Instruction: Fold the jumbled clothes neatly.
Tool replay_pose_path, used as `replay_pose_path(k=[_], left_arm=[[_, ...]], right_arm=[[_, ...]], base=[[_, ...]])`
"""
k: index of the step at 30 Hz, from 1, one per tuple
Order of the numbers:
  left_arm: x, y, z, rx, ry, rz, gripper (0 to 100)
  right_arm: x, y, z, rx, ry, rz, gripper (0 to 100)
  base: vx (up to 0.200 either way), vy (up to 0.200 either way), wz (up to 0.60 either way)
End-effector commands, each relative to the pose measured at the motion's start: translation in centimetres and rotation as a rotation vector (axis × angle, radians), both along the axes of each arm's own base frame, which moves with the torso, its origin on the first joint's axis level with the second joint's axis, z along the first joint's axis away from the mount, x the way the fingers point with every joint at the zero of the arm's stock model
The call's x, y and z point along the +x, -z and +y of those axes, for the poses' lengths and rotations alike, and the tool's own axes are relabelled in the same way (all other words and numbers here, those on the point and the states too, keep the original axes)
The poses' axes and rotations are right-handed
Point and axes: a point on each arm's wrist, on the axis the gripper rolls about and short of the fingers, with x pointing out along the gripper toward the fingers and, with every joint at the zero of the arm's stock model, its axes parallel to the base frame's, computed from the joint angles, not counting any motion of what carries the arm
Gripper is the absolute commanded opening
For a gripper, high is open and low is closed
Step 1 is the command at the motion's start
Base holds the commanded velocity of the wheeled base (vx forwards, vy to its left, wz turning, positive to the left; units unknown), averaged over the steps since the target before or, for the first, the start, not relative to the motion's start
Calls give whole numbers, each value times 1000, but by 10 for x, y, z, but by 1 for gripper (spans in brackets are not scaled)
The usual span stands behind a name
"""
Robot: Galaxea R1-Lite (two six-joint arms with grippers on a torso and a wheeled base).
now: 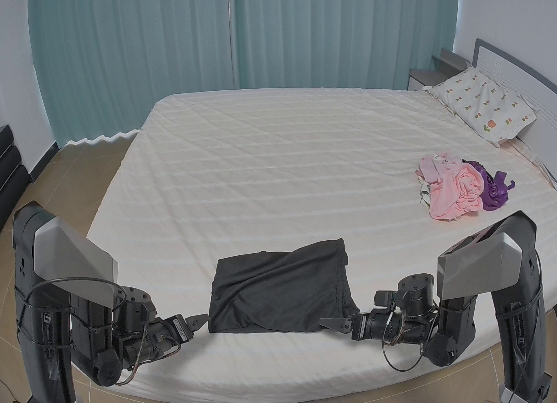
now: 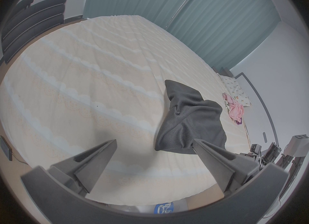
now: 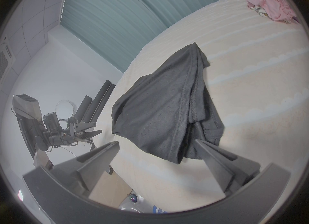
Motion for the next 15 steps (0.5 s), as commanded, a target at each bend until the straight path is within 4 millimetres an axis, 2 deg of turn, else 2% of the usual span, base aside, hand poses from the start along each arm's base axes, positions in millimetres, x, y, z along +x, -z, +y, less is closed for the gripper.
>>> replay_pose_path(k=[1,11,15], left_arm=[[1,0,0,-5,-1,-13,100],[3,0,-1,-6,-2,-17,100],[4,2,-1,2,-12,-17,100]], right_arm=[[0,1,2,1,-11,4,0],[-8,-3,-6,-23,-4,16,0],[-17,-9,-19,-51,8,24,0]], base=[[0,0,0],[0,0,0],[0,0,0]])
